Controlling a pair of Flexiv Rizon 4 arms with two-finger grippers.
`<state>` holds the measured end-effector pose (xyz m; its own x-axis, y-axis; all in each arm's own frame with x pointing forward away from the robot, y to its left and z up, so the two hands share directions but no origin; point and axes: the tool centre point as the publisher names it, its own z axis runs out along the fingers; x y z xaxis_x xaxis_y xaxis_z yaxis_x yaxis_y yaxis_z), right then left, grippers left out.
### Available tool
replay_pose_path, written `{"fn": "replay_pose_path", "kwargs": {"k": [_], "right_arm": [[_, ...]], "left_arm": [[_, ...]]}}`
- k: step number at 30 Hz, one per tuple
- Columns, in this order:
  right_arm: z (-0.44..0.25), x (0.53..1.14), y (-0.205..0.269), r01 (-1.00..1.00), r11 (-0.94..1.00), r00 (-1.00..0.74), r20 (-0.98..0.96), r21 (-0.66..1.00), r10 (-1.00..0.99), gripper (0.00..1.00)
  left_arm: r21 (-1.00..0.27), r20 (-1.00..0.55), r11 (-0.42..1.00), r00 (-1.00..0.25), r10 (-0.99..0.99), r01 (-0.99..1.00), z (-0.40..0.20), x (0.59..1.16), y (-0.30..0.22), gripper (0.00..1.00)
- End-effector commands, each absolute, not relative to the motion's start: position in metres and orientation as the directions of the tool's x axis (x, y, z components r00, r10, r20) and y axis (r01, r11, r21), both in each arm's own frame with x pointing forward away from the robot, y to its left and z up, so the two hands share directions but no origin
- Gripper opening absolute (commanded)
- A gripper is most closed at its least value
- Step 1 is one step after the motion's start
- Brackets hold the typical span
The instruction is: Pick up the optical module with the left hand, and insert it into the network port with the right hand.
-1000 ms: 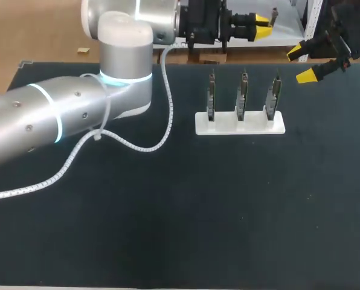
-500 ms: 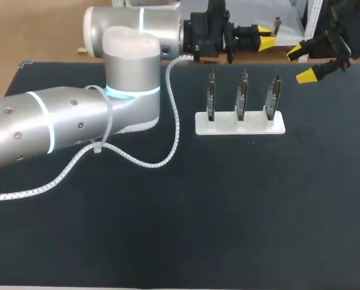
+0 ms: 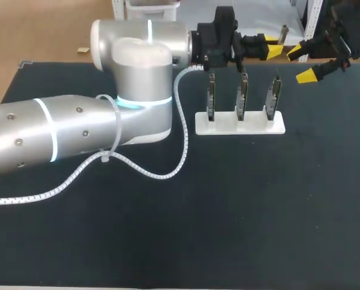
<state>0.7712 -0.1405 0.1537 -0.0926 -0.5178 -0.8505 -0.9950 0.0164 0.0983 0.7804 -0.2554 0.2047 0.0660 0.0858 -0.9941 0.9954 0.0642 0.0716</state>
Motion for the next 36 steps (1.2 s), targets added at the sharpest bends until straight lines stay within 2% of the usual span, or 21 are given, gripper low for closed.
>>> {"fn": "replay_pose_path", "kwargs": {"k": [1,36], "right_arm": [[0.154,0.769,-0.14,-0.995,0.02,-0.091,-0.851,0.094,-0.518,1.0],[0.154,0.769,-0.14,-0.995,0.02,-0.091,-0.851,0.094,-0.518,1.0]], "left_arm": [[0.062,-0.994,0.053,0.057,0.094,0.997,0.198,0.781,-0.26,0.0],[-0.033,-0.994,0.041,-0.038,0.106,0.999,0.172,0.776,-0.265,0.0]]}}
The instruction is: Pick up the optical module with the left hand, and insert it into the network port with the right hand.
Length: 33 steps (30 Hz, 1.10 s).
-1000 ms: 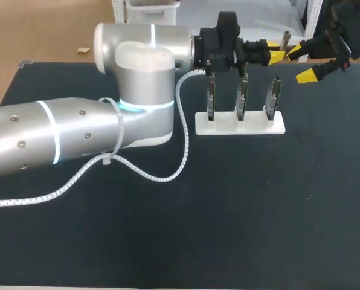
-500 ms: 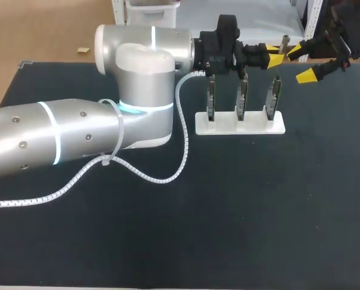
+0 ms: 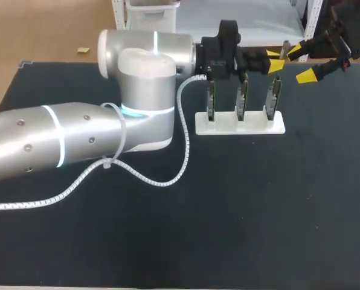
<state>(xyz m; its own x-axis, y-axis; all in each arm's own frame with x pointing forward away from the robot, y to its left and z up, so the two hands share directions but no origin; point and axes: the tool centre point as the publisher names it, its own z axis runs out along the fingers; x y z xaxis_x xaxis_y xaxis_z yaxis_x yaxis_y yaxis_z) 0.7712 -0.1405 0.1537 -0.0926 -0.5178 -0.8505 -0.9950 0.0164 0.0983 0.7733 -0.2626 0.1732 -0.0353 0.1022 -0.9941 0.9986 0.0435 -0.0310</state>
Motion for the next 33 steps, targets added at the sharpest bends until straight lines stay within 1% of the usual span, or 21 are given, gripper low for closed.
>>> {"fn": "replay_pose_path", "kwargs": {"k": [1,19,25,33], "right_arm": [[0.1538,0.769,-0.1403,-0.995,0.02,-0.091,-0.851,0.094,-0.518,1.0],[0.1538,0.769,-0.1403,-0.995,0.02,-0.091,-0.851,0.094,-0.518,1.0],[0.1538,0.769,-0.1403,-0.995,0.02,-0.091,-0.851,0.094,-0.518,1.0],[0.1538,0.769,-0.1403,-0.995,0.02,-0.091,-0.851,0.094,-0.518,1.0]], "left_arm": [[-0.034,-0.994,0.041,-0.038,0.107,0.999,0.172,0.7755,-0.2655,0.0],[-0.029,-0.994,0.048,-0.034,0.106,0.998,0.173,0.7766,-0.2666,0.0],[-0.004,-0.992,0.035,-0.008,0.129,0.999,0.173,0.7796,-0.2682,0.0],[-0.005,-0.991,0.02,-0.007,0.133,1.0,0.1699,0.7823,-0.2683,0.0]]}}
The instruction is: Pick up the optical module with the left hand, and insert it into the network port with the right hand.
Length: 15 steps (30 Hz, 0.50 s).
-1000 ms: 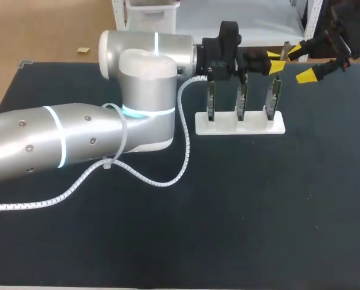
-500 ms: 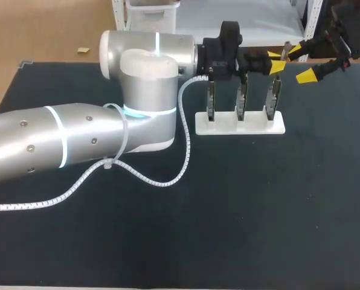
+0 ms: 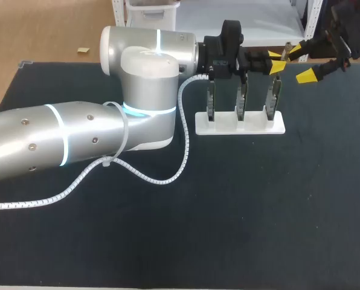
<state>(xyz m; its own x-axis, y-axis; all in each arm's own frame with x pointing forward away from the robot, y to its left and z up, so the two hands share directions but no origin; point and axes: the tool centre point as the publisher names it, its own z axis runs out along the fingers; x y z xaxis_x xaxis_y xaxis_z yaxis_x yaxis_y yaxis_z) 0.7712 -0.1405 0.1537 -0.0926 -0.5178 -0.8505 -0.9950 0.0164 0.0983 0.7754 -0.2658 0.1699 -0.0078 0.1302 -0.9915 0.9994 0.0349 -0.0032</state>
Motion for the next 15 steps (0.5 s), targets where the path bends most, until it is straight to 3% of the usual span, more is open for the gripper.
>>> {"fn": "replay_pose_path", "kwargs": {"k": [1,15], "right_arm": [[0.1538,0.769,-0.1403,-0.995,0.02,-0.091,-0.851,0.094,-0.518,1.0],[0.1538,0.769,-0.1403,-0.995,0.02,-0.091,-0.851,0.094,-0.518,1.0]], "left_arm": [[-0.004,-0.991,0.018,-0.007,0.133,1.0,0.17,0.7825,-0.2684,0.0],[-0.011,-0.993,-0.006,-0.01,0.118,1.0,0.171,0.7831,-0.269,0.0]]}}
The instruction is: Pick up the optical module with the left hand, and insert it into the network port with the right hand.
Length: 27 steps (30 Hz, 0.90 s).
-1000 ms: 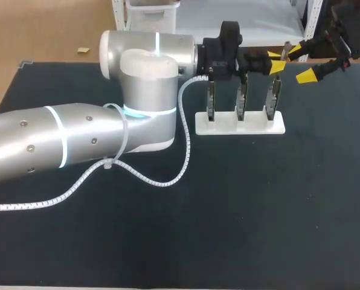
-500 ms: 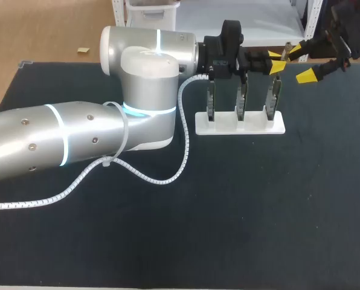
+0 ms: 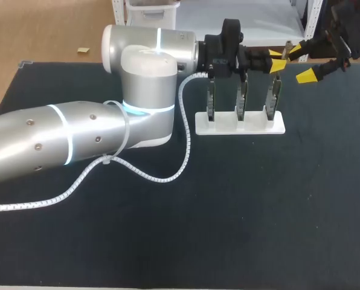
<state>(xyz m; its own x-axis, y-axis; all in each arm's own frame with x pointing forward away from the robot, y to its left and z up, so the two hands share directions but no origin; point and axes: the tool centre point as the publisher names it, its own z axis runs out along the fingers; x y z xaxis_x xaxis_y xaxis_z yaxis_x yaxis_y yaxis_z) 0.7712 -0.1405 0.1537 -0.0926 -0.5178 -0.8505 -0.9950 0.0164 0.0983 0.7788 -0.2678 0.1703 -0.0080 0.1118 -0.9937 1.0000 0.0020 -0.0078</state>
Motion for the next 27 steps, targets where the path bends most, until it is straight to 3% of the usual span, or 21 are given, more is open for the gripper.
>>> {"fn": "replay_pose_path", "kwargs": {"k": [1,27], "right_arm": [[0.1538,0.769,-0.1403,-0.995,0.02,-0.091,-0.851,0.094,-0.518,1.0],[0.1538,0.769,-0.1403,-0.995,0.02,-0.091,-0.851,0.094,-0.518,1.0]], "left_arm": [[-0.011,-0.993,-0.006,-0.01,0.119,1.0,0.1711,0.783,-0.2687,0.0],[-0.011,-0.993,-0.012,-0.01,0.12,1.0,0.1714,0.7813,-0.2675,0.0]]}}
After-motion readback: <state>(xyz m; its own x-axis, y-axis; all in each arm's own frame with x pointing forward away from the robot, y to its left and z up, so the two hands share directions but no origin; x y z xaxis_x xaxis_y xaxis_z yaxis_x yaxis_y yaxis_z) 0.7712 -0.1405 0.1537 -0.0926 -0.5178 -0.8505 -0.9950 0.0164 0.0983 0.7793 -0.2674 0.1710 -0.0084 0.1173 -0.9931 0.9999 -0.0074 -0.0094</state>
